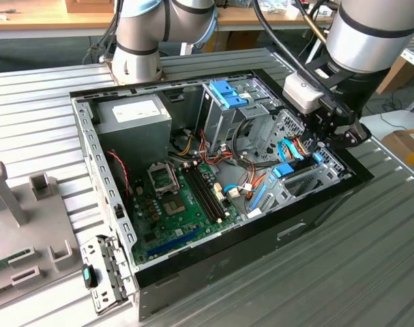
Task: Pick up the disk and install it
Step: 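Insert the second disk wire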
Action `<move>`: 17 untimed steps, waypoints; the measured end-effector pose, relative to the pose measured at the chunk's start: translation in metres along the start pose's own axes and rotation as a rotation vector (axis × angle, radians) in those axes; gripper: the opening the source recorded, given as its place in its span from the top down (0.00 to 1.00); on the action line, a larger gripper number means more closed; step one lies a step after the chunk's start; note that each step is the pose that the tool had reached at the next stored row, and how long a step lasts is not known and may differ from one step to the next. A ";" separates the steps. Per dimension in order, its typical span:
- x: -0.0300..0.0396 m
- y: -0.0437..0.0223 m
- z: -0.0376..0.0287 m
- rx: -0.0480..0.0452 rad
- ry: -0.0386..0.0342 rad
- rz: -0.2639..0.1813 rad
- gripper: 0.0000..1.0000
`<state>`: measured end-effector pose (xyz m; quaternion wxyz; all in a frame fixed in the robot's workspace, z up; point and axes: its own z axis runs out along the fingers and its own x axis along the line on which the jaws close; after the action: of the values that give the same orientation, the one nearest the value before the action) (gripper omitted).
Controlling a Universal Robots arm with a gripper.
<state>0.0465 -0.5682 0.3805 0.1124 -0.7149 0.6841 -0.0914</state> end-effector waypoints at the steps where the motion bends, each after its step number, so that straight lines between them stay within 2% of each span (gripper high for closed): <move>1: 0.0000 -0.0002 -0.0007 0.0000 -0.0001 0.000 0.71; 5: 0.0000 -0.0005 -0.0007 -0.0002 0.0001 0.000 0.71; 7: -0.0001 -0.0016 -0.0004 -0.0118 0.0009 0.003 0.71; 9: 0.0000 -0.0029 0.0000 -0.0414 0.0012 0.009 0.71; 10: -0.0002 -0.0046 0.0005 -0.0782 0.0009 0.014 0.71; 11: -0.0003 -0.0051 0.0007 -0.0912 0.0006 0.015 0.71; 12: -0.0005 -0.0056 0.0008 -0.1003 0.0006 0.016 0.71; 13: -0.0007 -0.0066 0.0011 -0.1195 0.0002 0.018 0.71; 17: -0.0019 -0.0082 0.0016 -0.1518 0.0000 0.023 0.71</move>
<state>0.0547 -0.5659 0.3813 0.0589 -0.7135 0.6972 -0.0379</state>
